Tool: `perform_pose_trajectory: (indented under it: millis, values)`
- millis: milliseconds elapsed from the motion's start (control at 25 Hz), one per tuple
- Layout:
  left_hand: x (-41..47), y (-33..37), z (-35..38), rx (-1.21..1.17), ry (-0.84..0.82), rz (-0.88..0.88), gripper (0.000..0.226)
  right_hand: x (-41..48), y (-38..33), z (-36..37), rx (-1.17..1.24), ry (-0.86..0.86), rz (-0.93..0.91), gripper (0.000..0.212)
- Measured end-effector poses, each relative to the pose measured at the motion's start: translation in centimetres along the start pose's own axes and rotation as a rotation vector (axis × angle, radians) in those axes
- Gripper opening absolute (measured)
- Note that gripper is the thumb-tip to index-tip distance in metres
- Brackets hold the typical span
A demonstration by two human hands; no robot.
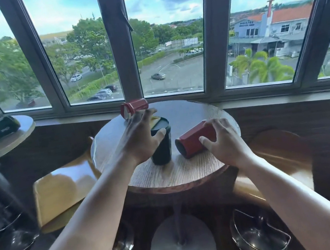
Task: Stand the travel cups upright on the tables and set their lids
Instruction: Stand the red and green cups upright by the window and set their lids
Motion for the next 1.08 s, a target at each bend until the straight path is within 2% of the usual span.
perform_pose_trajectory:
  millis: [120,240,360,440,520,600,840,960,1080]
  values:
    - [3.6,2.4,1.3,0.087,0.012,0.087,0.062,2.9,3.1,-0.8,0.052,-0.026,0.022,0.043]
    - [6.5,5.6,2.6,0.204,-0.059,0.168,0.067,5.0,6.2,-1.1,0.094,-0.074,0.063,0.047]
    - [9.4,8.1,5.3,0.320,-0.292,0.161,0.077,6.4,9.2,-0.5,0.195,-0.225,0.144,0.052]
    - [11.2,8.5,7.6,0.377,-0.508,0.092,0.085,6.7,10.8,0.2,0.201,-0.329,0.168,0.044]
    - [12.3,8.4,9.4,0.419,-0.670,0.042,0.087,7.0,11.7,0.5,0.143,-0.352,0.134,0.030]
    - [13.0,8.4,10.3,0.434,-0.737,0.016,0.082,7.4,12.1,0.5,0.134,-0.325,0.079,0.023]
    - [13.9,8.7,10.6,0.464,-0.680,0.103,0.066,7.8,12.6,0.9,0.207,-0.323,-0.004,0.026]
    - [14.8,8.4,9.0,0.323,-0.641,0.123,0.060,8.4,11.6,-0.8,0.255,-0.205,-0.055,0.029]
    - [16.5,8.1,5.2,0.140,-0.514,0.152,0.064,10.2,9.1,-3.9,0.513,-0.027,-0.135,0.034]
Point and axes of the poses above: each hand's wrist, its own x-axis towards the middle knuckle, its own z-axis out of the palm, y = z × x, the point moved 4 cm from there along x, towards the middle knuckle, and after that the axes turned 12 degrees about -y, right-handed, at the moved point
